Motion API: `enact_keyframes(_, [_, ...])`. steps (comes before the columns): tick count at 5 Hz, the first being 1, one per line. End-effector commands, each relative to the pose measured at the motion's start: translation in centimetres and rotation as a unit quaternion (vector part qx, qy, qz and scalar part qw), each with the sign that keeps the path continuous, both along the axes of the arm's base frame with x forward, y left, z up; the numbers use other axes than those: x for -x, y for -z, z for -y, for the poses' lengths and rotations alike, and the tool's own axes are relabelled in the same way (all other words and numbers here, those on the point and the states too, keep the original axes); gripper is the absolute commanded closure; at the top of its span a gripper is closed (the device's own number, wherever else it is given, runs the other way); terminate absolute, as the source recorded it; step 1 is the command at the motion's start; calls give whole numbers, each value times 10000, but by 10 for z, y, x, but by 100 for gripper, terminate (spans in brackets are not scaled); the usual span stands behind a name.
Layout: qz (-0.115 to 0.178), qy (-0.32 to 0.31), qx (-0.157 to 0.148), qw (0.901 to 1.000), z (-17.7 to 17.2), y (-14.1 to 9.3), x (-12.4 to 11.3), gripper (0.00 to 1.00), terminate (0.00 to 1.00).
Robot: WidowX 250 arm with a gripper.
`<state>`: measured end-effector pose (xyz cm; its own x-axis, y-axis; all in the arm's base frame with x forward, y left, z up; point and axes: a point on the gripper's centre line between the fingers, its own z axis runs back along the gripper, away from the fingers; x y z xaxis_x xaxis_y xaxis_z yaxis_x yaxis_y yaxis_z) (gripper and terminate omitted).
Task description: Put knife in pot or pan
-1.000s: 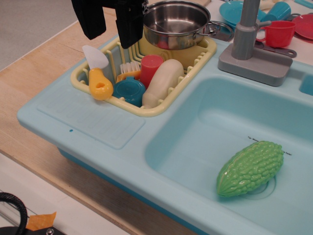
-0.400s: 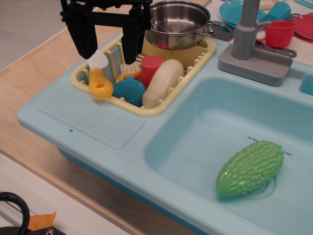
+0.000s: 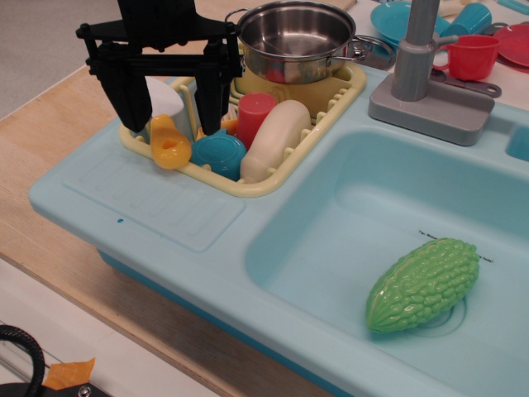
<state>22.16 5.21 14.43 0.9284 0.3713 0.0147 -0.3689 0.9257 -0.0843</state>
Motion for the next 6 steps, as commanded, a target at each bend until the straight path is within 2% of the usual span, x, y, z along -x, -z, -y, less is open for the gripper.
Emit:
enact_keyframes(1, [188,-137,93,9997,-8,2,1,0,0])
enact_keyframes(4, [198,-119,343,9991,-22,25,-5,0,0])
enact_keyframes(5, [282,-154,347,9989,-22,30,-4,100,0])
enact_keyframes(6, [348,-141,357,9987,-20,32,-3,100,0])
